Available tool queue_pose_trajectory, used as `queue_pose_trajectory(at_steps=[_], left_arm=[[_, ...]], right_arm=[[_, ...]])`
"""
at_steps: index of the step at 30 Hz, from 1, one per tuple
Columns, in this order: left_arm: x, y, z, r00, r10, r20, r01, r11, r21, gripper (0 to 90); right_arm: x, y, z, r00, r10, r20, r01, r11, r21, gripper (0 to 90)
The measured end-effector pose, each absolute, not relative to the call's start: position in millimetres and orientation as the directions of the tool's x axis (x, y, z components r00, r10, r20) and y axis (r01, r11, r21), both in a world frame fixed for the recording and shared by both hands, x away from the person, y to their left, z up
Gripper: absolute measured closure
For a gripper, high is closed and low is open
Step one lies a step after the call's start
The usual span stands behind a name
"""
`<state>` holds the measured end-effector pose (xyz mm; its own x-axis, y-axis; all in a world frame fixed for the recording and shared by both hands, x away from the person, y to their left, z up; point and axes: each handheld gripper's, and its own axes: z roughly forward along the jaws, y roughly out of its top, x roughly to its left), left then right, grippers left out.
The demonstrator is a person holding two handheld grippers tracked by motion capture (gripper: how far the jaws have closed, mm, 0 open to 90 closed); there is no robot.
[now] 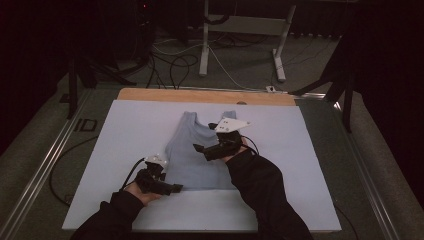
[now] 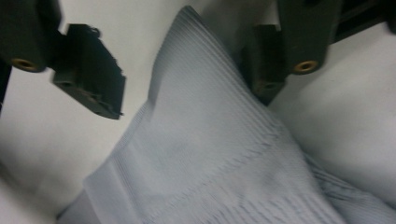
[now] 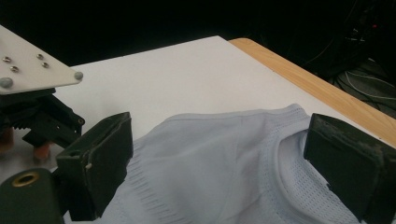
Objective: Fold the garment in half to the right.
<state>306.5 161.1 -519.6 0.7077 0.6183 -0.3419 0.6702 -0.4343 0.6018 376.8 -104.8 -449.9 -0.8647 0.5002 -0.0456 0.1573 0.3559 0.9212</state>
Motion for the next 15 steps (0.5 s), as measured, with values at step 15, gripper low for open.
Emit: queue_pose_trajectory(at_steps=[15], left_arm=[[306.5, 150.0, -516.7, 0.666, 0.680, -0.306, 0.700, -0.428, 0.572, 69.4]], right_arm=[[383.5, -97.4, -454.8, -0.859, 0.512, -0.031, 0.181, 0.358, 0.916, 8.4]])
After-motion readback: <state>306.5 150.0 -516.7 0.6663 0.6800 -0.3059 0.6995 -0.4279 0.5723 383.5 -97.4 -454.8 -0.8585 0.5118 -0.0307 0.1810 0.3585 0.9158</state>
